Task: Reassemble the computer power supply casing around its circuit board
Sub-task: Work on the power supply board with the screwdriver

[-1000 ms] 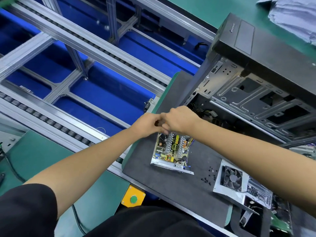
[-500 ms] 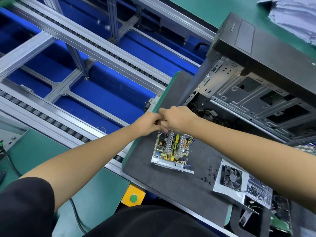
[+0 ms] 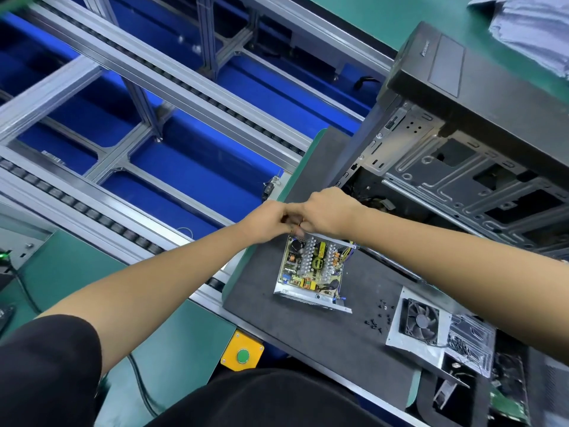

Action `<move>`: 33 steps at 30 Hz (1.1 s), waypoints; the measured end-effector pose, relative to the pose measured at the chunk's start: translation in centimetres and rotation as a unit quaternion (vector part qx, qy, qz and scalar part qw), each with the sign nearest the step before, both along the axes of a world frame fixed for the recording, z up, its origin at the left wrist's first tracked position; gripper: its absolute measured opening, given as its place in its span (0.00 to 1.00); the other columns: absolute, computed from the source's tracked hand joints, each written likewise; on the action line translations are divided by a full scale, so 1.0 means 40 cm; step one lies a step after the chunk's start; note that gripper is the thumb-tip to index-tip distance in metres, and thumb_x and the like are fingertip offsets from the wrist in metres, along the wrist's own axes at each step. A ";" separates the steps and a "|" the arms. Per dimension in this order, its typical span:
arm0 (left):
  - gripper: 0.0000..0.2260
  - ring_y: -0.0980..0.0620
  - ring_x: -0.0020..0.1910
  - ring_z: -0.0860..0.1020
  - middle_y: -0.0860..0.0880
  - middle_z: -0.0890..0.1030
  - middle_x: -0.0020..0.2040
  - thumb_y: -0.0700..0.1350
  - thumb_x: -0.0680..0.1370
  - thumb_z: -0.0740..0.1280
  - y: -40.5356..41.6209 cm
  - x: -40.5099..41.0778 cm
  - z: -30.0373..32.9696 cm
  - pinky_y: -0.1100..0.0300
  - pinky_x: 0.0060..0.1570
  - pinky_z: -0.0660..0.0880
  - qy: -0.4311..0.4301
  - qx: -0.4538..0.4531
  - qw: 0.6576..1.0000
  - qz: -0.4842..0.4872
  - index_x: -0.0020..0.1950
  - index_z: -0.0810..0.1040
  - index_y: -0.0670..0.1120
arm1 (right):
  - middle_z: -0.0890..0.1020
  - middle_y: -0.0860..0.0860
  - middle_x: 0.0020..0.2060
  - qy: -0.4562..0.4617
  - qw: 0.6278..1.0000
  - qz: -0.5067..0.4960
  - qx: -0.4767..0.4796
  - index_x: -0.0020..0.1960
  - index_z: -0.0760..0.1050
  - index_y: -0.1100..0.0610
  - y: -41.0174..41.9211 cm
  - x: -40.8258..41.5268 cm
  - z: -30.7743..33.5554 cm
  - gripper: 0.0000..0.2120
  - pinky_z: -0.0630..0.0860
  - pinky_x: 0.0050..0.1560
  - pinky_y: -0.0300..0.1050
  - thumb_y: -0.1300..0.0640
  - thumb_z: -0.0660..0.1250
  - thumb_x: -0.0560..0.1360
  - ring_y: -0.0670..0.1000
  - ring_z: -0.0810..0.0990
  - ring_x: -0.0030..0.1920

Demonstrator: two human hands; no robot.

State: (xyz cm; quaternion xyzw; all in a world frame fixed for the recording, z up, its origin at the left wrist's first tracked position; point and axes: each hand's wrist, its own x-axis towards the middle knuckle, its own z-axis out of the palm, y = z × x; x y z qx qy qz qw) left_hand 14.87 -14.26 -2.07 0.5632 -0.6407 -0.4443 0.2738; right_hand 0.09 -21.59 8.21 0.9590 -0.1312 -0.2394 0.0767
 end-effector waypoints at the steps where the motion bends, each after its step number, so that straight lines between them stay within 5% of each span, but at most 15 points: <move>1: 0.12 0.66 0.41 0.80 0.67 0.83 0.38 0.44 0.74 0.77 -0.004 0.003 0.002 0.70 0.43 0.71 -0.010 0.002 1.000 -0.007 0.46 0.82 0.62 | 0.82 0.56 0.45 -0.002 0.999 -0.045 0.008 0.69 0.68 0.46 0.007 0.002 -0.001 0.16 0.64 0.34 0.47 0.47 0.57 0.82 0.59 0.80 0.42; 5: 0.15 0.67 0.34 0.76 0.68 0.79 0.33 0.49 0.72 0.79 -0.016 0.007 0.012 0.72 0.35 0.67 -0.044 -0.004 0.999 -0.024 0.36 0.77 0.67 | 0.81 0.55 0.49 -0.004 0.987 -0.158 0.025 0.63 0.72 0.52 0.024 0.018 -0.013 0.13 0.68 0.39 0.49 0.49 0.59 0.81 0.59 0.81 0.47; 10: 0.17 0.65 0.31 0.74 0.66 0.78 0.30 0.46 0.72 0.79 -0.015 -0.003 -0.009 0.69 0.31 0.64 -0.037 -0.009 0.999 0.004 0.32 0.79 0.66 | 0.81 0.55 0.44 -0.030 0.990 -0.136 0.028 0.59 0.69 0.54 0.025 0.013 -0.015 0.12 0.68 0.35 0.48 0.49 0.62 0.79 0.59 0.80 0.41; 15: 0.10 0.58 0.32 0.73 0.52 0.80 0.33 0.48 0.72 0.79 -0.005 -0.009 -0.016 0.55 0.35 0.69 -0.049 -0.003 0.998 0.027 0.37 0.80 0.49 | 0.82 0.52 0.41 -0.053 0.996 -0.055 0.044 0.52 0.59 0.50 0.004 -0.005 -0.015 0.15 0.63 0.29 0.45 0.45 0.64 0.76 0.57 0.73 0.33; 22: 0.16 0.54 0.36 0.72 0.44 0.82 0.40 0.50 0.69 0.81 -0.007 -0.003 0.001 0.49 0.42 0.74 -0.031 0.024 0.999 0.017 0.51 0.84 0.45 | 0.74 0.49 0.34 -0.067 0.996 -0.024 0.047 0.63 0.69 0.48 -0.005 -0.004 -0.015 0.14 0.59 0.30 0.45 0.48 0.63 0.79 0.56 0.70 0.33; 26: 0.13 0.62 0.40 0.80 0.57 0.85 0.39 0.51 0.67 0.82 -0.002 0.010 -0.007 0.67 0.42 0.75 -0.011 0.024 1.000 0.014 0.48 0.84 0.51 | 0.71 0.49 0.32 -0.070 0.993 -0.085 0.033 0.65 0.70 0.48 0.023 0.002 -0.040 0.15 0.59 0.29 0.45 0.49 0.62 0.79 0.56 0.71 0.33; 30: 0.08 0.61 0.40 0.81 0.59 0.84 0.38 0.48 0.70 0.80 0.005 0.009 -0.011 0.67 0.41 0.75 -0.007 0.018 1.000 0.023 0.43 0.82 0.55 | 0.76 0.49 0.36 -0.079 0.988 -0.127 0.049 0.65 0.69 0.46 0.031 0.006 -0.047 0.17 0.63 0.31 0.45 0.48 0.64 0.77 0.55 0.73 0.34; 33: 0.13 0.66 0.40 0.80 0.65 0.83 0.37 0.43 0.74 0.77 0.008 0.002 -0.011 0.69 0.43 0.74 0.002 0.000 1.000 0.021 0.42 0.79 0.62 | 0.79 0.49 0.38 -0.077 0.992 -0.089 0.049 0.62 0.67 0.46 0.013 0.000 -0.036 0.16 0.64 0.31 0.45 0.43 0.63 0.77 0.55 0.76 0.35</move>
